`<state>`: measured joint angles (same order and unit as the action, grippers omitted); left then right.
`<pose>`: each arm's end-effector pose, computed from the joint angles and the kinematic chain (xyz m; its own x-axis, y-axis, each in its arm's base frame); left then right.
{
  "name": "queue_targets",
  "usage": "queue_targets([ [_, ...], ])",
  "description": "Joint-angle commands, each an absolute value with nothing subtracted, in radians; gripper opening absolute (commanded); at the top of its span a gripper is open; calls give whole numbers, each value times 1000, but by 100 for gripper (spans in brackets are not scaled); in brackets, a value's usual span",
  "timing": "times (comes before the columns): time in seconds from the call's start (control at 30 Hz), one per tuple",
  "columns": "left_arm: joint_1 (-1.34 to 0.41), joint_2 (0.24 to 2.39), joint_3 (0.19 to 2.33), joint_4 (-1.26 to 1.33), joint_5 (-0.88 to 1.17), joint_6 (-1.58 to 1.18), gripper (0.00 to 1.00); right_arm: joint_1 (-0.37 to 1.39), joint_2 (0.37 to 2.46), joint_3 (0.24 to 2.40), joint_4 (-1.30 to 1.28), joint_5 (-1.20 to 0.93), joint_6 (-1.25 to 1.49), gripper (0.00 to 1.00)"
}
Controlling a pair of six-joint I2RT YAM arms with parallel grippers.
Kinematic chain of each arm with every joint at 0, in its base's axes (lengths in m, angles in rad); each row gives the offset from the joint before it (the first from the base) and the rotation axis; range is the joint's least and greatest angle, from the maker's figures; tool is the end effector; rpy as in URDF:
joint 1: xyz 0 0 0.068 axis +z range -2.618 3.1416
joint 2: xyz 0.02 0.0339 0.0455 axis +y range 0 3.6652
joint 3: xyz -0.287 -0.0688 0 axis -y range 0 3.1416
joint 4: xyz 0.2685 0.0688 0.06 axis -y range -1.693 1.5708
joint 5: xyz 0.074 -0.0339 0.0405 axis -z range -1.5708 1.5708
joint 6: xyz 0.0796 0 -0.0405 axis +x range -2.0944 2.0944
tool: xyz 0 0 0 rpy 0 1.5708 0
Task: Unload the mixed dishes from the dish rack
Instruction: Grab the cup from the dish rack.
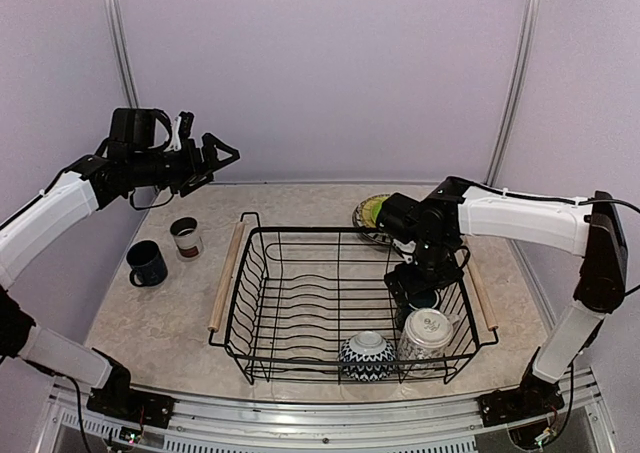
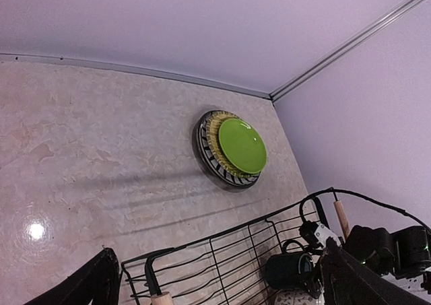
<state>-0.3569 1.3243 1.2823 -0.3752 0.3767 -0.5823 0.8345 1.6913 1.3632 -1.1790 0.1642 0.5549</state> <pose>0.3234 -0.1518 0.3805 -0.6691 -0.2963 -0.6816 0.3257 0.7074 -0.6273 0.2364 0.2415 0.2165 -0.9511 -0.2754 -0.1400 -0.2623 0.9592 -0.1051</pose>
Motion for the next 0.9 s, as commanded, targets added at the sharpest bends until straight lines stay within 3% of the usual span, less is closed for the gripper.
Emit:
queue_targets([
  [0.0, -365, 1340, 1313, -394, 373, -569, 99, 819, 1672, 1321, -1122, 155, 570, 100],
  [0.27, -365, 1342, 1315, -395, 375, -569, 99, 811, 1691, 1293, -1094, 149, 551, 96],
  [0.73, -364, 1340, 1316, -394, 384, -572, 99, 812, 1626, 1376, -1059, 137, 556, 43],
  [0.87, -365, 1338, 1315, -393, 382, -571, 99, 811, 1590, 1391, -981, 164, 567, 32],
])
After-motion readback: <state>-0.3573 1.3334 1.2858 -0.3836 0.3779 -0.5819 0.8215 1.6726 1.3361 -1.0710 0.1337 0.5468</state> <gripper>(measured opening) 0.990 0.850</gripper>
